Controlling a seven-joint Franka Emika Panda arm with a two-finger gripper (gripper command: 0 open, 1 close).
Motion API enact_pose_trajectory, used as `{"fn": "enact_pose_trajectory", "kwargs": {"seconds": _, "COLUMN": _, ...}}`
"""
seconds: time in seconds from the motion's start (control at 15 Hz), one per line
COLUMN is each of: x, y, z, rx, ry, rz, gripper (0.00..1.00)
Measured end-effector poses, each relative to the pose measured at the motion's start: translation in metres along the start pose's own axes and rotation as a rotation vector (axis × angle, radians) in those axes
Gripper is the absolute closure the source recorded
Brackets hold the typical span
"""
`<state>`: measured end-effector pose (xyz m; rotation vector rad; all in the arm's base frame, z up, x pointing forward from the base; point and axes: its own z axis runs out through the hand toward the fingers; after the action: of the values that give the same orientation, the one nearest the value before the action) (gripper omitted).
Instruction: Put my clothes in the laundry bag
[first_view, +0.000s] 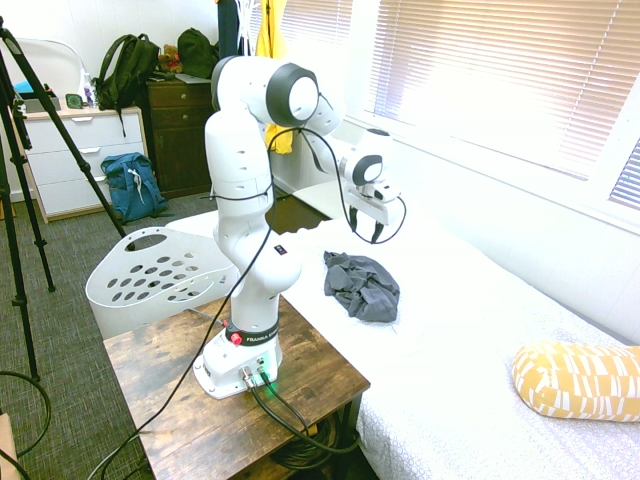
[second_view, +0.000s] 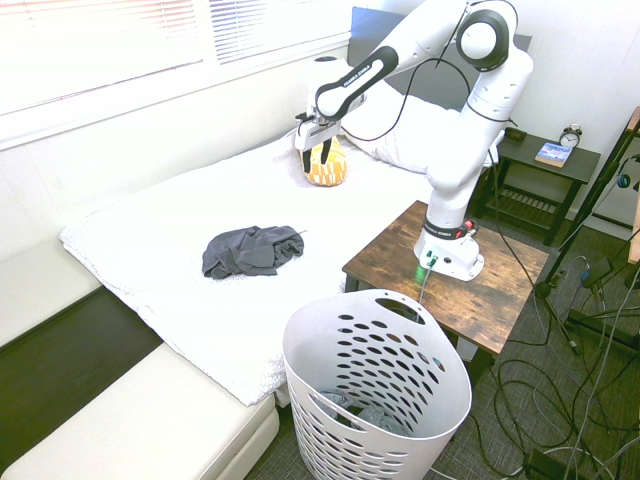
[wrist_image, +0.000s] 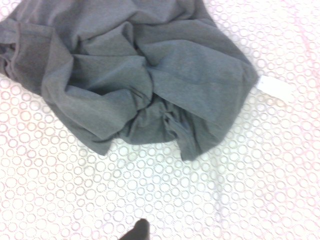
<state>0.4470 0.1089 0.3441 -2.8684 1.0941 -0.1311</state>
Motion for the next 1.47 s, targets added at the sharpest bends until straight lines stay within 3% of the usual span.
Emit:
{"fn": "enact_pose_trajectory", "kwargs": {"seconds": 0.47, "x": -0.039, "y": -0.1, "z": 0.116, "rx": -0.024, "ry": 0.039, "rz": -0.103, "gripper": 0.0}}
{"fn": "enact_pose_trajectory", "kwargs": {"seconds": 1.0, "x": -0.032, "y": -0.133, "z": 0.286, "rx": -0.085, "ry": 0.079, "rz": -0.186, "gripper": 0.0}}
{"fn": "enact_pose_trajectory", "kwargs": {"seconds": 1.47, "x": -0.027, "y": -0.114, "z": 0.366, "rx": -0.171, "ry": 0.163, "rz": -0.278, "gripper": 0.0}}
